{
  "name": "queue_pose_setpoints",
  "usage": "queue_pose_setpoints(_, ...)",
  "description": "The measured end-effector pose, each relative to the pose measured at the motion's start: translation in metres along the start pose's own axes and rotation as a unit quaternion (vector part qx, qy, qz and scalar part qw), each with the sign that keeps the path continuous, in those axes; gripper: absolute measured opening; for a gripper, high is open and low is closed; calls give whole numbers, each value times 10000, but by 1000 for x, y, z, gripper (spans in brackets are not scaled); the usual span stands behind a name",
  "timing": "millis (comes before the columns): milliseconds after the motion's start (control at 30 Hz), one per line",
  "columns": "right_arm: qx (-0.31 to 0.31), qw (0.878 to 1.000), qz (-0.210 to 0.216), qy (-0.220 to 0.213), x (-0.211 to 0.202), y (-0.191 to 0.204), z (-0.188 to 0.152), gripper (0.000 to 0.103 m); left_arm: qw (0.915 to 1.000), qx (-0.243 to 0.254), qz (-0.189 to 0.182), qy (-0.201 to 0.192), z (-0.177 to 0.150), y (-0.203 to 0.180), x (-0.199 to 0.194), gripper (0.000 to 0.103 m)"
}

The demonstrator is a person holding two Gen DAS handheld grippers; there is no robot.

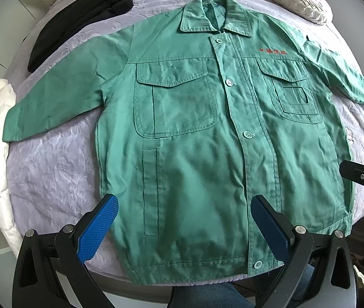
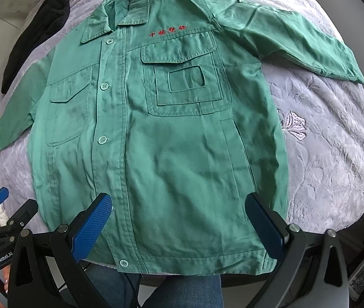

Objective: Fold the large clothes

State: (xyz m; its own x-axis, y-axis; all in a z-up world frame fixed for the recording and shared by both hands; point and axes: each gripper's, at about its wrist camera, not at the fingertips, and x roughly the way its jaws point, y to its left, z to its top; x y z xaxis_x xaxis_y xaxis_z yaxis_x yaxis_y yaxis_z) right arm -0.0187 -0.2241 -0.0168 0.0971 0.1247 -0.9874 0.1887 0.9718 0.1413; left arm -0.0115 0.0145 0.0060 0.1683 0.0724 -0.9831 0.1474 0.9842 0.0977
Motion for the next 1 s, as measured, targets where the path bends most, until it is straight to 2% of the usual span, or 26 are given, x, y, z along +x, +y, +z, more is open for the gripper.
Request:
queue_pose_setpoints(200,-12,10000,-12,-16,-1,3,1,103,10000,-20,-76,17,0,2,1,103)
queue_pose_setpoints(233,-14,10000,-16,-15,-1,4,1,103,9998,-42,-133,-111,0,3,1,103)
queue_pose_setpoints(400,-25,10000,-29,-17,0,6,1,103,9997,-80,-181,-160,2,6,1,103)
queue_pose_setpoints(1000,-81,9999,-107,29,3,24,12,103,9994,-231,-268,-46,8,27,8,103)
